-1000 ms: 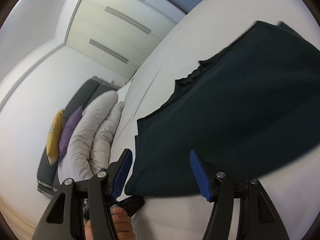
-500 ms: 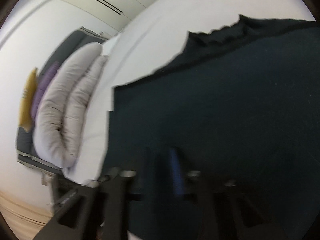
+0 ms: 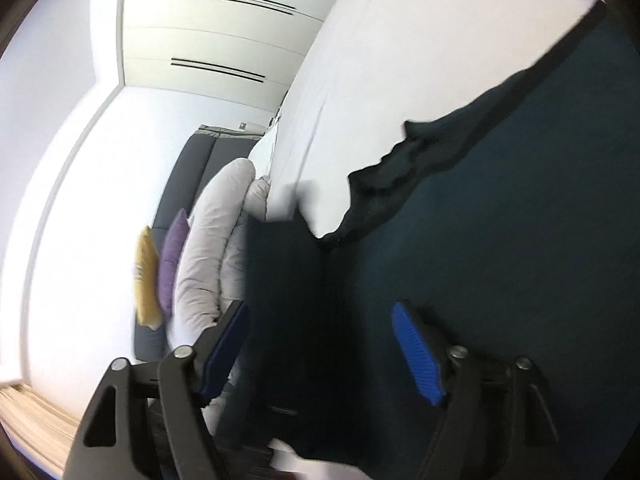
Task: Fold small clothes
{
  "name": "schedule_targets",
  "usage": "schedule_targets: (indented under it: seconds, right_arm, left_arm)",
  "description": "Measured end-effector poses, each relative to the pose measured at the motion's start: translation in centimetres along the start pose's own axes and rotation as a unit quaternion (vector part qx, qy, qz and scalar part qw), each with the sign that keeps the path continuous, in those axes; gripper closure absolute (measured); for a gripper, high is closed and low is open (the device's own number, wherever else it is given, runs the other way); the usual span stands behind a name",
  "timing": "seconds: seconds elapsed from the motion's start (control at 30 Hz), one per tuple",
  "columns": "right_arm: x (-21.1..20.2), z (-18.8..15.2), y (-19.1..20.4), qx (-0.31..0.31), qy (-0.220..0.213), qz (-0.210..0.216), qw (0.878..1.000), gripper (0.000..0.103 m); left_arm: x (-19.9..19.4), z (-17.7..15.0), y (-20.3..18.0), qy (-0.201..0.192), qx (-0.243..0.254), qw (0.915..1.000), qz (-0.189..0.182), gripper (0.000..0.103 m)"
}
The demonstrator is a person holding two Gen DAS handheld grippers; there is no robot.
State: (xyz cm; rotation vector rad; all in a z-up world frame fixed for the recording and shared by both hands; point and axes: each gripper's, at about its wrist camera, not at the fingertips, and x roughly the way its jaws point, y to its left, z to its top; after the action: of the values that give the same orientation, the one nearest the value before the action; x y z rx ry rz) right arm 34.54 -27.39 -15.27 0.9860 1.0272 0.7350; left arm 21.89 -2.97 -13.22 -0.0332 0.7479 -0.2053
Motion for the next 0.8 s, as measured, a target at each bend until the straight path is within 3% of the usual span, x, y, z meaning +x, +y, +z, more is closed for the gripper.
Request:
schedule_targets:
  seconds: [0.1,0.3,0.47,0.53,0.63,0.73,0.8]
  right_arm:
    - [0.8,0.1,-1.1,0.003,0.041,-0.008,0.999,0.026]
    - [2.9,0.3,-0.3,0.015,0.055,-0.015,0.998,0.025]
    - [5.4,0.3,1.3,0.001,0.083,-0.05,0.995,0.027]
    - [6.2,0.9,1.4,0.001,0.086,-0.063,0.994,0.035]
    - [7.0,1.3,1.4,-0.009,0.088,-0.086,0.992,0.074]
    - [7.1,1.0,1.3,-0.03,0.084,-0.11,0.99,0.087]
    - [6.3,0.8,1.0,-0.034,0.072,-0.113,0.99,0.089]
  left_arm:
    - [0.3,-0.8,-0.7,-0.007,0.016,0.9998,0.011,0.093]
    - [-0.3,-0.7,-0.2,-0.018,0.032,0.9991,0.018,0.093]
    - [-1.3,-1.7,-1.1,-0.025,0.069,0.9966,0.038,0.093]
    - [-1.6,-2.1,-1.4,-0.026,0.088,0.9946,0.048,0.093]
    - [-1.7,-2.6,-1.9,-0.023,0.121,0.9899,0.071,0.092]
    - [-0.8,-2.0,-2.7,-0.021,0.162,0.9822,0.092,0.092]
    - [-1.2,-3.0,-2.9,-0.025,0.179,0.979,0.094,0.092]
